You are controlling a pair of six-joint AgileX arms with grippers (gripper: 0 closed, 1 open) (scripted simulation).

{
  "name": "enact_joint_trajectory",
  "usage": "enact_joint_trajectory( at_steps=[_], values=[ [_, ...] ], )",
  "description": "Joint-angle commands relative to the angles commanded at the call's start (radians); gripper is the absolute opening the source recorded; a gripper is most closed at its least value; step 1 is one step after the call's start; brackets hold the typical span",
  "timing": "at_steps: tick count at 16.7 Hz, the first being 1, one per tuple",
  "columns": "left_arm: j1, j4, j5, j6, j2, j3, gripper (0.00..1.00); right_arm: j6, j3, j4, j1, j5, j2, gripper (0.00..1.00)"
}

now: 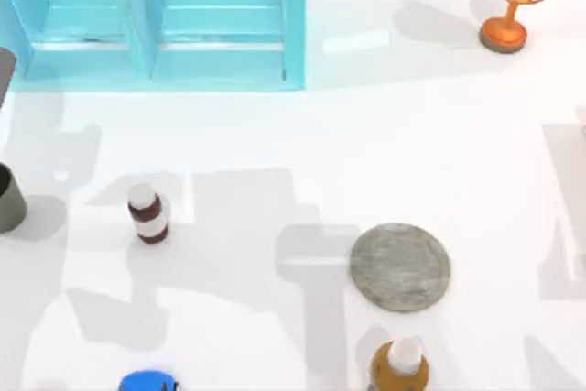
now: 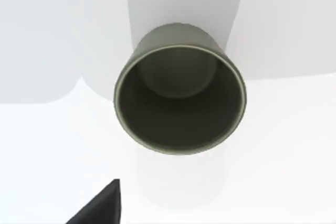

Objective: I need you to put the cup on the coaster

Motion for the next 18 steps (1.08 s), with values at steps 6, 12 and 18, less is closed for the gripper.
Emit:
enact_joint_trajectory(
  at_steps=[6, 12, 18],
  values=[
    [0.003, 0.169, 0.002, 0.000, 0.044, -0.125, 1.00, 0.000, 0.000, 0.000, 0.000, 0.000, 0.000, 1.00],
    [0.007, 0.376, 0.002, 0.006, 0.103, -0.276, 1.00, 0.000, 0.000, 0.000, 0.000, 0.000, 0.000, 1.00],
    [0.007, 0.377, 0.002, 0.006, 0.104, -0.277, 0.85, 0.000, 0.000, 0.000, 0.000, 0.000, 0.000, 1.00]
  ],
)
